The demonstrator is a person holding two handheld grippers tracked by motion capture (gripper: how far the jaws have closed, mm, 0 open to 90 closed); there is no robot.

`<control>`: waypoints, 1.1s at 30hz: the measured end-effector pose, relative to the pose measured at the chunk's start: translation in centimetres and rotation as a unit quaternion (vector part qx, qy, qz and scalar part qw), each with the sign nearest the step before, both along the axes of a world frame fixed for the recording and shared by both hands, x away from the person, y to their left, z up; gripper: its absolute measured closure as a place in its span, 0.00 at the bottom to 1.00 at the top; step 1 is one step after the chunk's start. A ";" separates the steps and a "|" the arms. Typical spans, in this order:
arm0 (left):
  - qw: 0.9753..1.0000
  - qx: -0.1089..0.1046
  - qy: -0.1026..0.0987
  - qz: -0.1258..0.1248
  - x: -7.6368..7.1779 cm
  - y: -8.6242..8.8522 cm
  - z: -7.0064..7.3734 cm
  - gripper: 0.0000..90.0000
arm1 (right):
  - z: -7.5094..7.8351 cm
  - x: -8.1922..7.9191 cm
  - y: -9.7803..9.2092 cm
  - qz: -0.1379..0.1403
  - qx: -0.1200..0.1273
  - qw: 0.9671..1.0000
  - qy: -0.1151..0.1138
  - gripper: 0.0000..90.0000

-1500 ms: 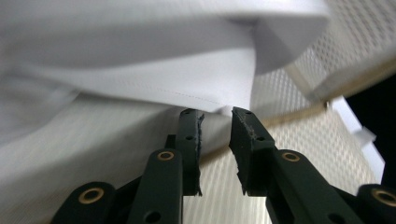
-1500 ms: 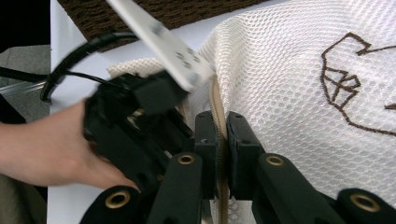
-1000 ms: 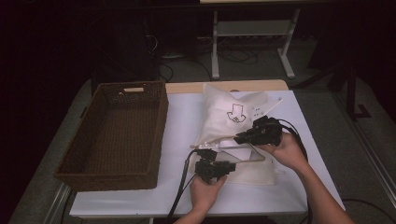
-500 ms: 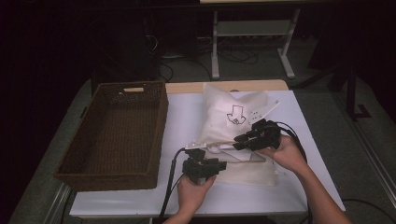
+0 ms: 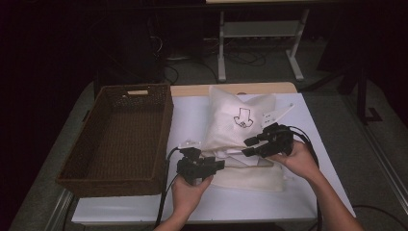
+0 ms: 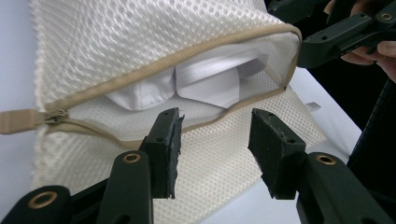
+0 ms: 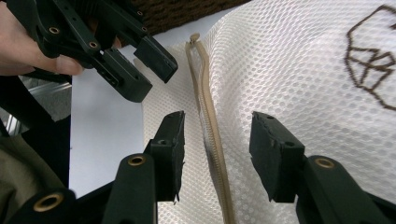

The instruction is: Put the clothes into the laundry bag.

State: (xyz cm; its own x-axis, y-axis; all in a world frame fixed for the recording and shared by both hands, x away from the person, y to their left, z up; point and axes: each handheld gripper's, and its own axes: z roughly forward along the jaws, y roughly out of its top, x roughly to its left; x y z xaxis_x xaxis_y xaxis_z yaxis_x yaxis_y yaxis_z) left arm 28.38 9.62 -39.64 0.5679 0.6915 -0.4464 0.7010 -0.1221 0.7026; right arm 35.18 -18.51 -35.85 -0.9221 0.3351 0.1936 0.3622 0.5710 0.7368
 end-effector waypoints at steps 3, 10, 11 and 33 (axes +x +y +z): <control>1.000 0.005 -0.004 0.000 0.0 0.2 0.3 0.57 | 0.1 0.0 -0.3 -0.006 0.005 1.000 0.000 0.58; 1.000 0.011 -0.008 0.001 0.2 0.6 0.8 0.56 | 0.3 0.0 -0.8 -0.016 0.009 1.000 0.001 0.56; 1.000 0.012 -0.007 0.001 0.2 0.7 0.9 0.56 | 0.3 0.0 -0.8 -0.018 0.010 1.000 0.002 0.56; 0.999 0.030 -0.016 0.007 0.3 2.7 1.8 0.49 | 0.6 -0.9 -3.9 -0.052 0.015 0.999 -0.006 0.50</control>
State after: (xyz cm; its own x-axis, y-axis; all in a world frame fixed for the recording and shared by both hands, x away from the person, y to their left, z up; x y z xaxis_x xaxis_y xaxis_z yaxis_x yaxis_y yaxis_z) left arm 28.68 12.32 -37.81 0.5708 0.7248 -0.3858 0.6800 -0.1540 0.7168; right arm 34.31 -22.44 -35.22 -0.8848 0.4239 0.1936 0.4095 0.5087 0.7573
